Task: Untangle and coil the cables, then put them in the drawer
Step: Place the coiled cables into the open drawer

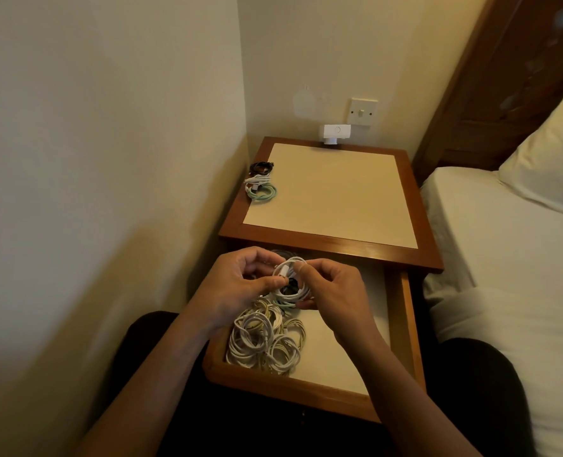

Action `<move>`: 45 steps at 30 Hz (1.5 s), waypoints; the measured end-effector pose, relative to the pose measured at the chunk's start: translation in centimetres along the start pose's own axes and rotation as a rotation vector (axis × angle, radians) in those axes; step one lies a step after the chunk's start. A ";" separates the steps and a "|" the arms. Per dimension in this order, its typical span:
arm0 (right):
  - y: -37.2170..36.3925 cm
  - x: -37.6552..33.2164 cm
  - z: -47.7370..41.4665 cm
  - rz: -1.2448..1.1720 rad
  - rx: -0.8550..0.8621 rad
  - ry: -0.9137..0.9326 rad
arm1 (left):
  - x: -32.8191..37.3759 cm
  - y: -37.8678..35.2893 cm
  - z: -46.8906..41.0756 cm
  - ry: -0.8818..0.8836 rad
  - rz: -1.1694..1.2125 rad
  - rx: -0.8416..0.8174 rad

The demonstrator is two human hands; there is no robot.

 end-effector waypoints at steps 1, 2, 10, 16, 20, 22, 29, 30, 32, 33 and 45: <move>0.0 -0.1 0.1 0.002 0.002 0.003 | 0.0 0.1 0.0 0.018 0.001 -0.036; 0.0 -0.2 0.2 0.021 0.001 0.024 | 0.0 0.1 -0.1 0.031 -0.038 -0.050; -0.3 -0.4 0.2 0.121 -0.027 0.085 | 0.3 0.5 -0.3 0.015 -0.166 -0.095; -0.7 -1.2 -0.2 -0.045 -0.186 0.017 | -1.7 -0.3 0.0 0.143 0.356 -0.093; -0.7 -1.2 -0.3 -0.114 -0.197 0.010 | -1.7 -0.3 -0.3 0.186 0.660 -0.037; -0.2 -0.6 -0.4 -0.138 -0.173 -0.004 | -1.8 0.0 -0.6 0.198 0.837 -0.047; 0.1 0.0 -0.2 -0.345 -0.042 -0.045 | -2.2 -1.0 -0.3 0.217 0.812 -0.003; 0.1 0.0 -0.2 -0.368 -0.020 -0.046 | -2.3 -1.1 -0.3 0.228 0.798 0.014; 0.0 0.1 -0.1 -0.348 0.004 -0.024 | -2.5 -1.3 -0.2 0.251 0.758 0.054; 0.0 0.2 0.0 -0.324 0.012 -0.010 | -2.5 -1.3 -0.2 0.257 0.750 0.074; -1.4 0.5 0.1 0.026 -0.145 0.002 | -2.5 -2.0 0.0 0.151 0.461 0.172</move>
Point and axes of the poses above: each hand's wrist, its own z-axis away from the middle knuckle, its own y-axis out of the back of the hand, x = y × z, the point moved 5 cm from there along -z, towards the middle knuckle, and after that the axes turned 9 degrees about y, right-handed, at the moved point
